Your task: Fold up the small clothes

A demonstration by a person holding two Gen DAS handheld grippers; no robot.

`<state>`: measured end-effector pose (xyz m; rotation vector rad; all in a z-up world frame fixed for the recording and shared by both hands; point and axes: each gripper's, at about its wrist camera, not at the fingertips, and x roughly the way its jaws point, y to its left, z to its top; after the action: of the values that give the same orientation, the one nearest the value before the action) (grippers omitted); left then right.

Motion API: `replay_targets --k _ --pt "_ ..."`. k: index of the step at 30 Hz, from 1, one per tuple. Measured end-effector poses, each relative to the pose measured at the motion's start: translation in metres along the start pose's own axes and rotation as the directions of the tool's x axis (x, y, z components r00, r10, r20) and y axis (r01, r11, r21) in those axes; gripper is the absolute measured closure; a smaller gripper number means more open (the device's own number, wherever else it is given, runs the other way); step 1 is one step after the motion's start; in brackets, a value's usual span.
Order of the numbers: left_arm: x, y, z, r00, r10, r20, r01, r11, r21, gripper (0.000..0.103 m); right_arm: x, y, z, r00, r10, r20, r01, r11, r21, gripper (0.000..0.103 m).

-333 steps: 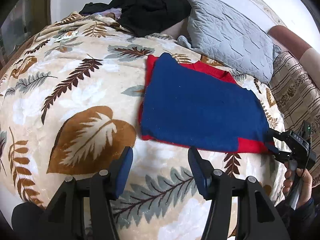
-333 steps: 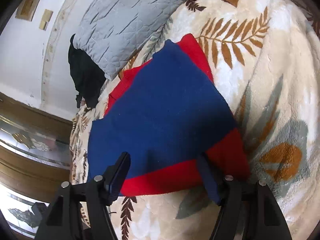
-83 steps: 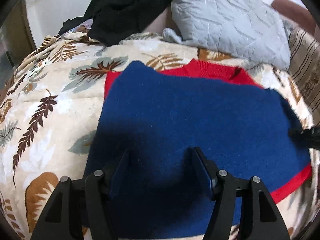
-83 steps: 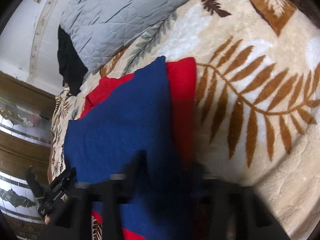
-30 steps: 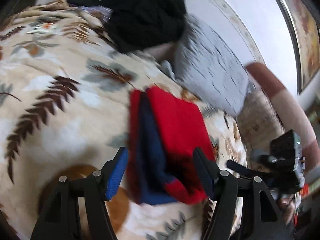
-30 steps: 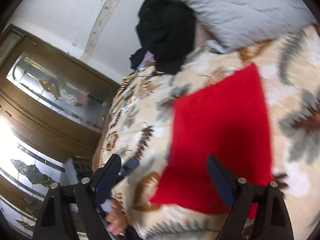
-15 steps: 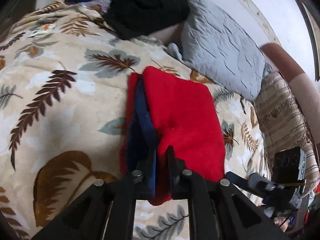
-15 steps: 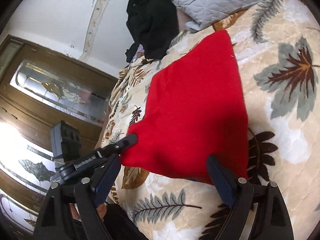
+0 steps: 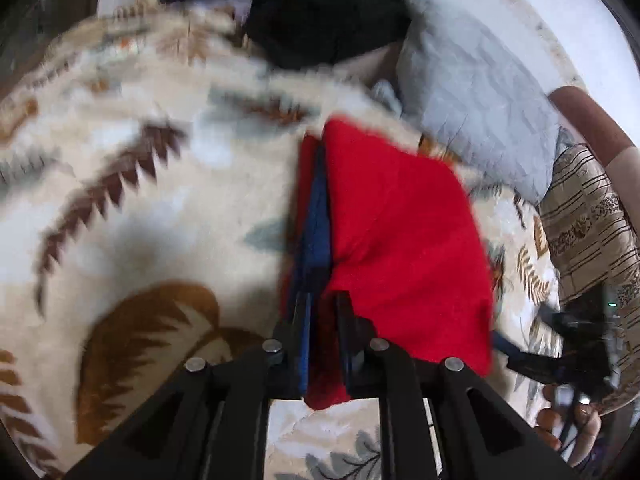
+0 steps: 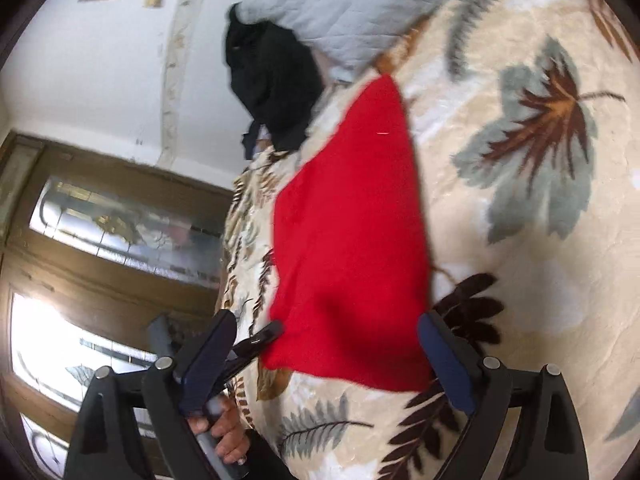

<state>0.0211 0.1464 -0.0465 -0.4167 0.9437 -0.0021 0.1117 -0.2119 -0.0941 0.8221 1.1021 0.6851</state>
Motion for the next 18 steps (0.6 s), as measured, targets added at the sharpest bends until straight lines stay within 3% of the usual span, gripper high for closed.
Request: replay_targets --k 1,3,4,6,8,9,10,11,13,15,17,18 --pt "-0.008 -0.006 0.003 0.999 0.018 0.044 -0.019 1.0 0.017 0.078 0.003 -0.004 0.002 1.0 -0.001 -0.01 0.001 1.0 0.01 0.009" --pt "-0.02 -0.021 0.01 0.99 0.047 0.137 -0.053 0.998 0.04 0.044 0.013 -0.013 0.011 0.999 -0.01 -0.032 0.011 0.999 0.035 0.009" --pt "-0.02 -0.026 0.013 0.987 0.036 0.159 -0.045 0.998 0.051 0.041 0.017 -0.014 0.015 0.999 -0.008 -0.033 0.01 0.999 0.042 0.009" --pt "-0.005 -0.04 0.018 0.989 0.005 0.145 -0.019 0.995 0.095 0.041 0.027 -0.014 0.023 0.999 -0.001 -0.046 0.002 0.999 0.041 0.009" --pt "0.018 -0.047 0.019 0.995 0.023 0.101 -0.038 0.988 0.149 0.041 0.04 -0.015 0.029 0.998 -0.023 -0.058 0.026 0.998 0.05 0.009" --pt "0.039 -0.044 0.017 0.994 0.095 0.062 -0.104 0.979 0.174 0.054 0.047 -0.013 0.032 0.997 -0.028 -0.076 0.032 0.999 0.043 0.01" --pt "0.053 -0.037 0.016 0.989 0.148 0.018 -0.149 0.976 0.156 0.064 0.054 -0.005 0.032 0.994 -0.047 -0.094 0.047 0.999 0.001 0.031" --pt "0.064 -0.025 0.013 0.992 0.127 -0.023 -0.124 0.986 0.111 0.064 0.056 0.002 0.029 0.99 -0.103 -0.097 0.101 0.994 -0.029 0.044" --pt "0.06 -0.016 0.011 0.993 0.113 0.018 -0.114 0.987 0.11 0.062 0.051 0.03 0.02 0.971 -0.234 -0.057 0.224 0.965 -0.139 0.058" --pt "0.06 -0.018 0.009 0.992 0.127 0.026 -0.129 0.983 0.132 0.062 0.051 0.051 0.01 0.949 -0.314 -0.016 0.301 0.922 -0.242 0.058" --pt "0.06 -0.018 0.01 0.993 0.118 0.03 -0.121 0.983 0.14 0.061 0.061 0.037 0.012 0.947 -0.315 -0.062 0.295 0.929 -0.222 0.055" --pt "0.059 -0.018 0.01 0.993 0.113 0.033 -0.116 0.983 0.143 0.061 0.06 0.028 0.016 0.958 -0.277 -0.074 0.26 0.948 -0.182 0.048"
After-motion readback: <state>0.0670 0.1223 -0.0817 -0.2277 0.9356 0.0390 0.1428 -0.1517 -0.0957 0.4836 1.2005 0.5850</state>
